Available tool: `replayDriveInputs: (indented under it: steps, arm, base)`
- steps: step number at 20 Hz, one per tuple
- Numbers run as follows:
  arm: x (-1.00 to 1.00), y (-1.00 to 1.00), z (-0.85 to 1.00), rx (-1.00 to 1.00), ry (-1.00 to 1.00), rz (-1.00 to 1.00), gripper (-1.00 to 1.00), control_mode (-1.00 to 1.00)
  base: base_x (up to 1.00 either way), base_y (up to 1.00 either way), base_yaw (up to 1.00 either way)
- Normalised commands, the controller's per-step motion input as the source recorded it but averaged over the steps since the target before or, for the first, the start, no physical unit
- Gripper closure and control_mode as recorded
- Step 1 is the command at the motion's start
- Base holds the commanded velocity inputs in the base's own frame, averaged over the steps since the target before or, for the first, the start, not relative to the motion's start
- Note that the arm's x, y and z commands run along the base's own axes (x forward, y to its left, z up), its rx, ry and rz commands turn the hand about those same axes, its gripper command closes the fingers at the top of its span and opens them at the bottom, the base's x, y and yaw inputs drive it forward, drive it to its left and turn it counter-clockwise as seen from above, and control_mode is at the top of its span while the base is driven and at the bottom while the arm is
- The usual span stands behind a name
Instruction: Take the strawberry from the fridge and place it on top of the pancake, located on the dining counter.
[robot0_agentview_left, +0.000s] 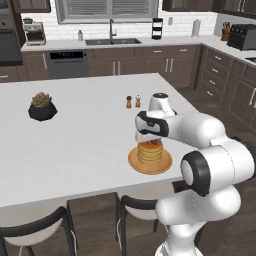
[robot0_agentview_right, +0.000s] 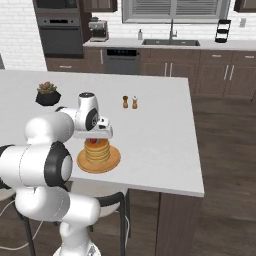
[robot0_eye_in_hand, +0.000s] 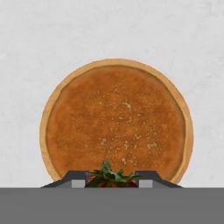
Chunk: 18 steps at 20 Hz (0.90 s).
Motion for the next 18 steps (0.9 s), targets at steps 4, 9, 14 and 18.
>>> replayDriveInputs:
  steps: [4,9,14,18]
  arm:
    - [0.0,0.01,-0.09,0.0,-0.04,0.0,1.0,-1.0]
    - [0.0,0.0,-0.01,0.0,-0.06,0.0,1.0,-1.0]
    - [0.0,0.0,0.0,0.0,0.0,0.0,-1.0,-1.0]
    - [0.0,0.0,0.0,0.0,-0.01,0.0,-1.0,-1.0]
  base:
    - [0.0,0.0,0.0]
    - [0.0,0.0,0.0]
    - [0.0,0.0,0.0]
    - [0.0,0.0,0.0]
